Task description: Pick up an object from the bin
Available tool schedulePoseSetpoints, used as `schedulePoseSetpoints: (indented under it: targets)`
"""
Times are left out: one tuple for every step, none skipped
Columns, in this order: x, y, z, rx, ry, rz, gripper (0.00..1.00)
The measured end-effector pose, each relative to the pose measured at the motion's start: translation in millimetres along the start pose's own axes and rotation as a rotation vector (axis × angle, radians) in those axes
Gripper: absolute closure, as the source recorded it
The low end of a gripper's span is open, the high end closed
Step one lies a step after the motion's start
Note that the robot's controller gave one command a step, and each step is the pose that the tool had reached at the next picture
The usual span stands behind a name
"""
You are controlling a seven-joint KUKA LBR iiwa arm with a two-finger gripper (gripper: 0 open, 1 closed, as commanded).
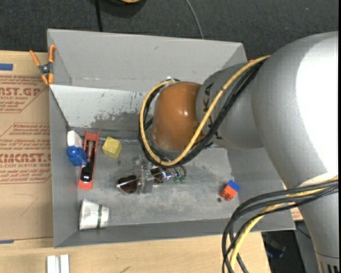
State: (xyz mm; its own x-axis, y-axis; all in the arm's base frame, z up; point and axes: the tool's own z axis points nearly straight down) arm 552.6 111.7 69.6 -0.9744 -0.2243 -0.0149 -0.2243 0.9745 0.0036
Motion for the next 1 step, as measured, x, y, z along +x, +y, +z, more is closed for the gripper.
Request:
schedulePoseSetpoints:
  targets:
    - [-6.5,-5.6,-174.5,0.0,-0.011,-0.014,1.0]
